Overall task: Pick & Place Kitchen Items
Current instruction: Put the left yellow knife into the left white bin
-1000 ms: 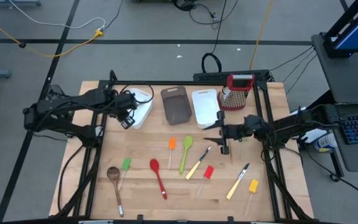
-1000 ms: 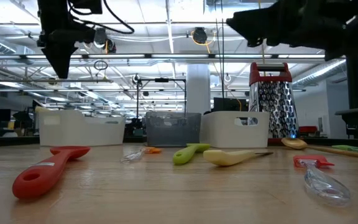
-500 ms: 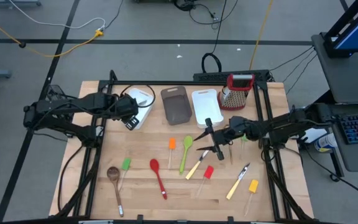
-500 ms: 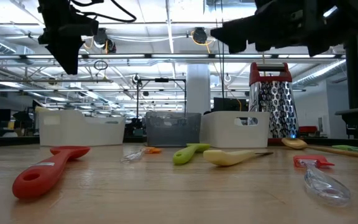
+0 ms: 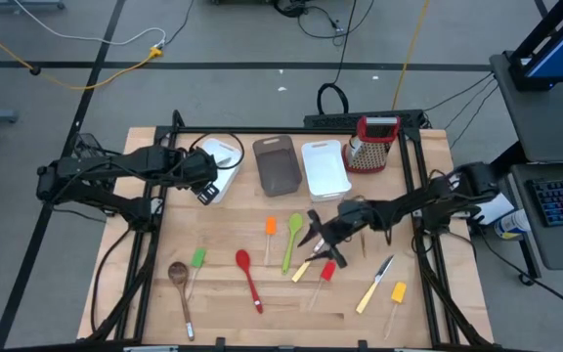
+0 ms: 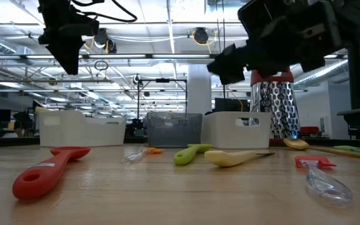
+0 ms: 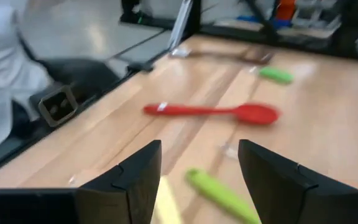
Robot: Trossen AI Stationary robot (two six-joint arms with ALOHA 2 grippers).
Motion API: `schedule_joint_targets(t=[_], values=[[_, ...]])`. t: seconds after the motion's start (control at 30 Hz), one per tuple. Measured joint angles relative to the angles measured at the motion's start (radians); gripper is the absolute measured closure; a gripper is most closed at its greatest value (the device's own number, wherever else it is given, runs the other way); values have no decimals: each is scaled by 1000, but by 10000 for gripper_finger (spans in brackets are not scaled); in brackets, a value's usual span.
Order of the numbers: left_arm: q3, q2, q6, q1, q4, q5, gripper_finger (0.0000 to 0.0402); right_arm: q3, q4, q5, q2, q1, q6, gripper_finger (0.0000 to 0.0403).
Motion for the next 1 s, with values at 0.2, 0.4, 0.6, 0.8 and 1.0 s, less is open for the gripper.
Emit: schedule_joint_targets(t=[0.2,0.4,0.6,0.8,1.0], values=[[0,0,16,0,3,-4,273,0,-2,8,83,60,-55,204],[0,0,26,0,33,-49,273,0,19,14,162,69,-52,212],[0,0,27,0,48,-53,273,-1,32,90,229,66,-54,218],[0,0,27,1,53,-59,273,0,41,89,286,66,-70,218],[0,0,24,1,61,-64,273,5,57,83,337,61,-112,223]])
